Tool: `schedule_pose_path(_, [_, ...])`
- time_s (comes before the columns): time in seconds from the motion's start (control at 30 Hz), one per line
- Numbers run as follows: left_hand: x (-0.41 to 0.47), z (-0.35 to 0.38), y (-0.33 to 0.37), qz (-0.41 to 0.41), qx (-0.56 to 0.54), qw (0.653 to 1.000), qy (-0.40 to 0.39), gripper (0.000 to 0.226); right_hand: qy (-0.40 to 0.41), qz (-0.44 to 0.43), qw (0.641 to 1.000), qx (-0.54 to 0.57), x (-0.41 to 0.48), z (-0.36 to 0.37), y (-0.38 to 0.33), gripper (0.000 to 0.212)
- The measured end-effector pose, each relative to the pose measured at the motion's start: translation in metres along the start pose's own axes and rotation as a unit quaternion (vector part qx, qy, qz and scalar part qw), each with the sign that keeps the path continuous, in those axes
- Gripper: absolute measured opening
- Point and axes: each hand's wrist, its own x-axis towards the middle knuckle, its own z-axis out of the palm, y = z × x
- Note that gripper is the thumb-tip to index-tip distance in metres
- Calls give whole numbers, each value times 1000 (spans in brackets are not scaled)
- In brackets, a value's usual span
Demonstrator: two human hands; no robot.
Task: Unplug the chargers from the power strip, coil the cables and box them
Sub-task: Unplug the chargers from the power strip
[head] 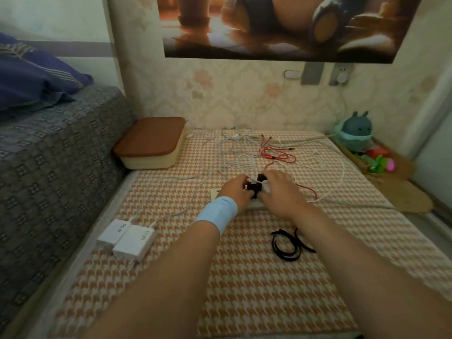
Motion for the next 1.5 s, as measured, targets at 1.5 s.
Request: schedule_pose_path(1.5, [-64, -101, -51, -108, 121, 969, -185, 25, 39, 17, 961, 272, -17, -9, -63, 61])
